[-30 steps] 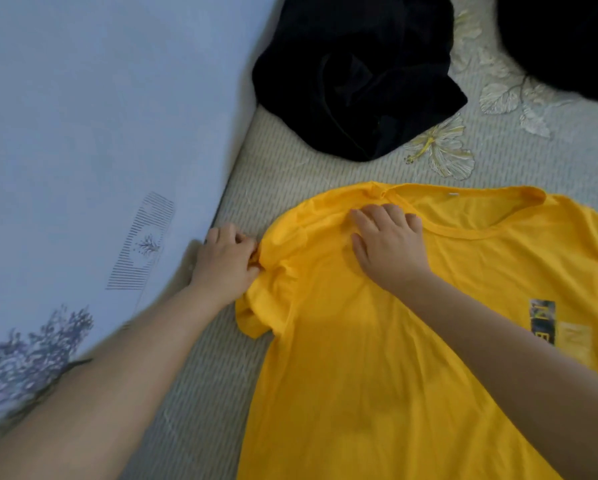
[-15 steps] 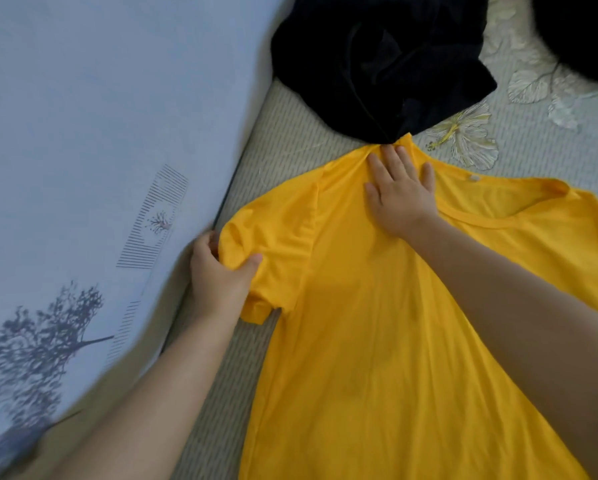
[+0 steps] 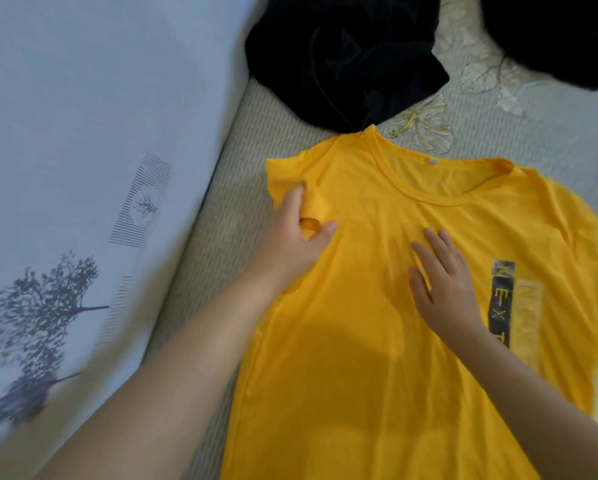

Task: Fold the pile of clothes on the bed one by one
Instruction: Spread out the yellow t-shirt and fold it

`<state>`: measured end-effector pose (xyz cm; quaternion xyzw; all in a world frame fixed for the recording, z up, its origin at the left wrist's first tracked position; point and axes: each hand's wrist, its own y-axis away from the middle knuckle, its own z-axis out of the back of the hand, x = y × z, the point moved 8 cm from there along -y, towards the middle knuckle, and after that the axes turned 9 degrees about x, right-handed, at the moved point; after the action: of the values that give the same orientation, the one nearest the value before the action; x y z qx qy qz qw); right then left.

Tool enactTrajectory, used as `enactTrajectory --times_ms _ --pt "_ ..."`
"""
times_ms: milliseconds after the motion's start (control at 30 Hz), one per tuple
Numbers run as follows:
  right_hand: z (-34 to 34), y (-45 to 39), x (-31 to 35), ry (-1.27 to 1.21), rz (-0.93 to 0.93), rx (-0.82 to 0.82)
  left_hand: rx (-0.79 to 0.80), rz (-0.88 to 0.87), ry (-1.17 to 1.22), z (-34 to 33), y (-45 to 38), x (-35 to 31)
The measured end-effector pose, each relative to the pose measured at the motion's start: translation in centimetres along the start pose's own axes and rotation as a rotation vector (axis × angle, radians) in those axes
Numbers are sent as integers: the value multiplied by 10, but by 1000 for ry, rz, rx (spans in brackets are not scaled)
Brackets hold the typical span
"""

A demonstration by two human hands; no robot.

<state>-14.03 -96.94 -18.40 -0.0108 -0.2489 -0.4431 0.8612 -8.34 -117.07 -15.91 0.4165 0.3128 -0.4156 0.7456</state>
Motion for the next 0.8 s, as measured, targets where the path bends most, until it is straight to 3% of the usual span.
enactTrajectory --times_ms 67,133,267,367,600,733,800 --pt "7 17 -17 -21 -55 -30 423 7 -94 -64 3 -13" --pt "10 26 -31 -58 -108 -37 522 -18 -119 -88 12 -14" --pt "11 26 -38 -119 -177 -20 131 -55 -516 -57 30 14" --pt "-1 7 -27 -223 -203 61 33 18 -778 -46 50 45" --pt "-54 -34 41 254 164 417 -107 -57 -590 -40 53 61" --pt "-53 -29 66 251 261 292 -122 -191 -501 -34 57 56" --pt "-34 -18 75 229 387 134 -131 -296 -495 -29 61 52"
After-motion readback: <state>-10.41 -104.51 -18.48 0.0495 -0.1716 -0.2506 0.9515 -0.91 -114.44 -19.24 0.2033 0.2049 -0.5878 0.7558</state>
